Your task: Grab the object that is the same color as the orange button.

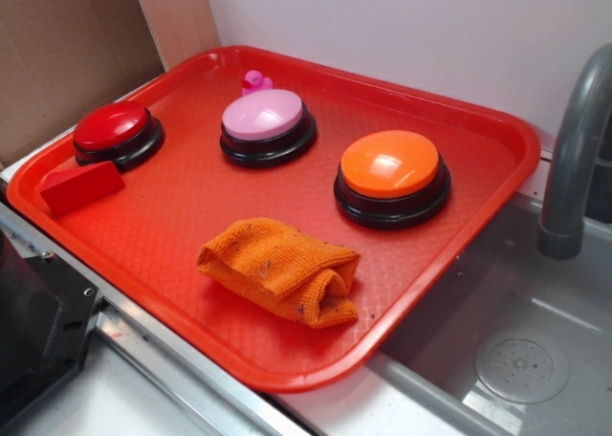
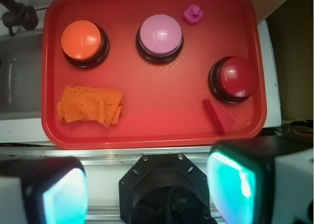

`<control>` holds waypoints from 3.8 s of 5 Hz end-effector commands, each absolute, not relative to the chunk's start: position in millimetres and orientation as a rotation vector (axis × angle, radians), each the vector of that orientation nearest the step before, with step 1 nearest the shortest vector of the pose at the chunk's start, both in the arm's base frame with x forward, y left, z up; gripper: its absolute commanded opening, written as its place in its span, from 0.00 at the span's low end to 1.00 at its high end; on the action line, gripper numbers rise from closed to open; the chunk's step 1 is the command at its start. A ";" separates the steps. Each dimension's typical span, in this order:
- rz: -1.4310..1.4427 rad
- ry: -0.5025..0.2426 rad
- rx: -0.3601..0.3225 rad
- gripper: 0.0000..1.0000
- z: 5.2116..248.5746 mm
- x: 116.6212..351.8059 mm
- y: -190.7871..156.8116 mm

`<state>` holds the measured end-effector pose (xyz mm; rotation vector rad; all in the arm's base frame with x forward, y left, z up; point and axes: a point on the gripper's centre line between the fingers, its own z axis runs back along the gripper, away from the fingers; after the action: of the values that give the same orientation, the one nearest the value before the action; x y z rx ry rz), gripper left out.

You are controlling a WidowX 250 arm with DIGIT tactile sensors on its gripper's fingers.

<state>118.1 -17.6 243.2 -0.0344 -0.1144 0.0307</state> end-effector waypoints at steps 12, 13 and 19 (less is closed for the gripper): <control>-1.184 0.255 0.034 1.00 61.3 182.7 -90.4; -1.144 0.287 0.013 1.00 47.7 186.9 -86.0; -0.584 0.156 -0.022 0.00 100.9 132.7 -50.1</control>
<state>143.7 -51.9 94.8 -0.0155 0.1872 -0.5888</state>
